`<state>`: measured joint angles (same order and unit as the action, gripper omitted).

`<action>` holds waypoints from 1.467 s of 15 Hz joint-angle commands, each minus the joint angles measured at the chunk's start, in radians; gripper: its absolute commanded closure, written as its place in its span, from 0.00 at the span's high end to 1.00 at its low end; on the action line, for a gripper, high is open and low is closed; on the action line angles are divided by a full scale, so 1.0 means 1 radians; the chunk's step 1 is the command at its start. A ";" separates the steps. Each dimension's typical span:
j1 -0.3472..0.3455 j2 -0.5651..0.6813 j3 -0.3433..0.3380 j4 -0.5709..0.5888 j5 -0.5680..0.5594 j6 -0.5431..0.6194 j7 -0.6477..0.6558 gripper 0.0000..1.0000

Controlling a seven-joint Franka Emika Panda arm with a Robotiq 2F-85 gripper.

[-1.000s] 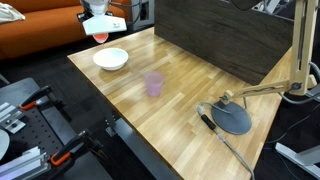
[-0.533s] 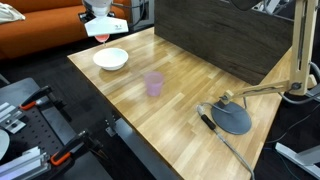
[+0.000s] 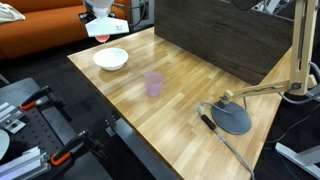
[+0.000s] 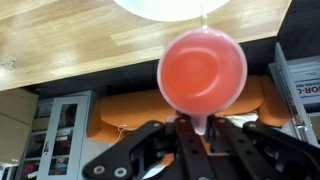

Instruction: Flip the switch of the desk lamp. Pick up the light pink cup from the table and pour some of its water in the white dish.

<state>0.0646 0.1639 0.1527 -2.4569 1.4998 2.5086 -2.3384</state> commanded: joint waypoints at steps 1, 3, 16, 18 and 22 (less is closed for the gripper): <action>0.033 -0.014 -0.022 -0.016 -0.049 0.024 0.001 0.04; 0.041 -0.016 -0.022 -0.019 -0.095 0.039 0.013 0.04; 0.108 -0.043 -0.048 -0.050 -0.871 0.240 0.513 0.04; 0.171 -0.040 -0.138 -0.079 -1.057 0.253 0.669 0.04; 0.119 -0.051 -0.171 -0.065 -1.429 0.184 0.978 0.04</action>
<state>0.2235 0.1379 -0.0255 -2.5282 0.2658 2.7264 -1.5351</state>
